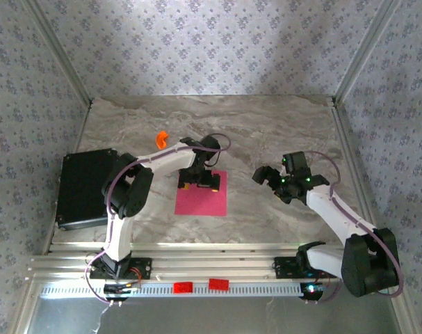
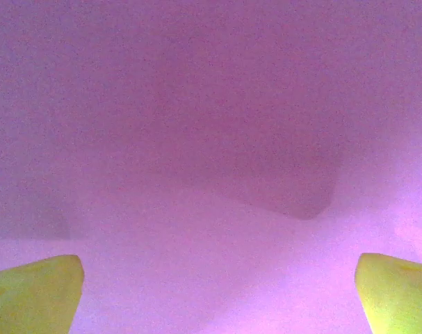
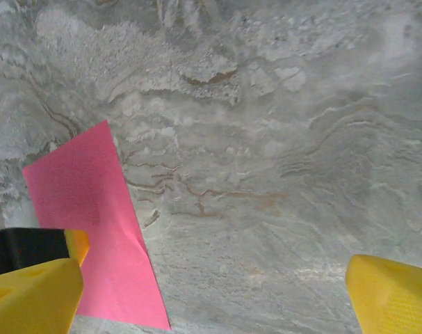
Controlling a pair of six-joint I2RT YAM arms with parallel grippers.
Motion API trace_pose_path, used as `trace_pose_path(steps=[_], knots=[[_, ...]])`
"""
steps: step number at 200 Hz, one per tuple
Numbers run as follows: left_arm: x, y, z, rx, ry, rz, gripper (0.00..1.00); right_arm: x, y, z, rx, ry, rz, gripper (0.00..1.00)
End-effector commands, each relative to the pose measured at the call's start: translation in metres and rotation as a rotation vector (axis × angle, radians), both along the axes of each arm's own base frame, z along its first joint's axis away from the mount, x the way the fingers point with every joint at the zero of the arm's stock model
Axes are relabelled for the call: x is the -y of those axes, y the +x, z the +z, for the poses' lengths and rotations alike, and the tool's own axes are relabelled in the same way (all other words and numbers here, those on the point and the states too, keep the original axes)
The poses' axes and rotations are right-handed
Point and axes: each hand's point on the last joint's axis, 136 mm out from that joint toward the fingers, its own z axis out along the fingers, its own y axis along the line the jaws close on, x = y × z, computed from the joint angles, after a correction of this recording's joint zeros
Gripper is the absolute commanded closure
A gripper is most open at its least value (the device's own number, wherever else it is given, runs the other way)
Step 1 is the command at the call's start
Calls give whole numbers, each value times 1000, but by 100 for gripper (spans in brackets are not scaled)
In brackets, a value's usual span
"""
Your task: Fold a paper plane with a square sheet of paper (pick it up from the middle)
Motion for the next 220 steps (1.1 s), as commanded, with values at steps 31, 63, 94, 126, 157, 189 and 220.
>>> trace_pose_path(steps=[31,63,94,126,157,189,220], knots=[[1,6,-6,-20,16,62,1,-13,-3,-5,-58,-39,83,1],[2,5,-11,-29,19,74,1,-20,2,-6,-73,-50,117,1],[0,2,-20,-46,33,72,1,-26,3,-8,-93,-70,151,1],[-4,-3,-31,-65,49,72,1,-28,3,-9,-96,-81,162,1],[-8,-9,-43,-90,68,68,3,-27,4,-8,-92,-90,159,1],[-9,-13,-51,-103,68,69,3,-25,4,-7,-89,-97,157,1],[-9,-16,-58,-105,72,62,4,-24,4,-7,-88,-103,146,1]])
